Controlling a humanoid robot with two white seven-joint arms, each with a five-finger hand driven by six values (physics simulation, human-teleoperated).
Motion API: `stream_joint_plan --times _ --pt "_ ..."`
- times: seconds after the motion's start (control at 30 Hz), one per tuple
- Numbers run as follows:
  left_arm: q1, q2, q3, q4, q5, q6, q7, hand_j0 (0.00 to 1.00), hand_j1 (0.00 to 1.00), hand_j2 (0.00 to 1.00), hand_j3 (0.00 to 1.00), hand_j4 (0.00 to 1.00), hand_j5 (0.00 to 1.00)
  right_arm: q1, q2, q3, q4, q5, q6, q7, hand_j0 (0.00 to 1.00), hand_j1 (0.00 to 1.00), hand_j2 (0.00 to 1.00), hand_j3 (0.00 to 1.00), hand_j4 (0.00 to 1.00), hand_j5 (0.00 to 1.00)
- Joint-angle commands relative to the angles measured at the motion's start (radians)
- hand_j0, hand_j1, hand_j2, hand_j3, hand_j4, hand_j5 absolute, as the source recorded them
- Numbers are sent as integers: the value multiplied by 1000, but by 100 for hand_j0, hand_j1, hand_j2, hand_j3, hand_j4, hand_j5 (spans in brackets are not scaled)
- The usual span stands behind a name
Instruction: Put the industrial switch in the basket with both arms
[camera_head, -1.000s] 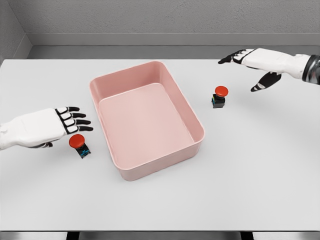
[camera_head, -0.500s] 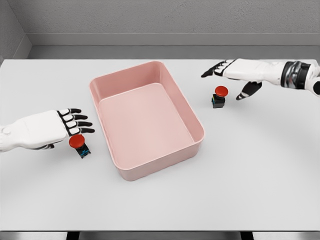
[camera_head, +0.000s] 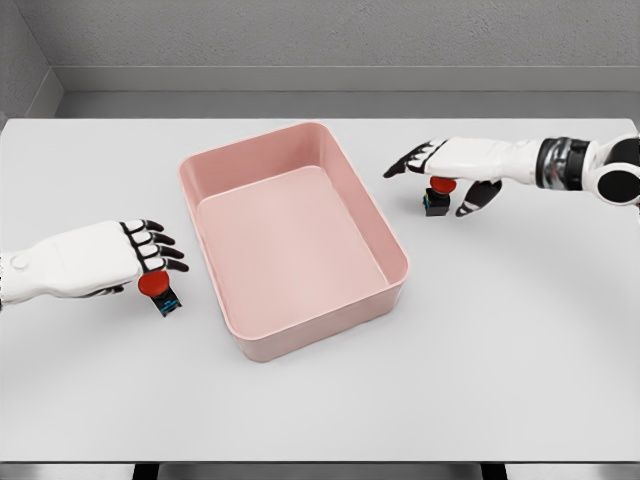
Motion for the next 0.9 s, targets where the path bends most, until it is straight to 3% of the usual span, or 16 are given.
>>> stream_joint_plan --times 0.0,0.3,0.87 --pt "0 -14 0 0 -8 1 1 84 84 84 84 84 84 0 5 4 9 -5 1 -2 100 100 100 100 100 100" --pt "5 -17 -6 0 -17 1 1 85 85 85 85 85 85 -2 12 1 76 22 1 -3 100 100 100 100 100 100" --pt "34 -32 -8 0 -46 1 1 85 85 85 85 85 85 -2 104 1 165 85 1 -6 100 100 100 100 100 100"
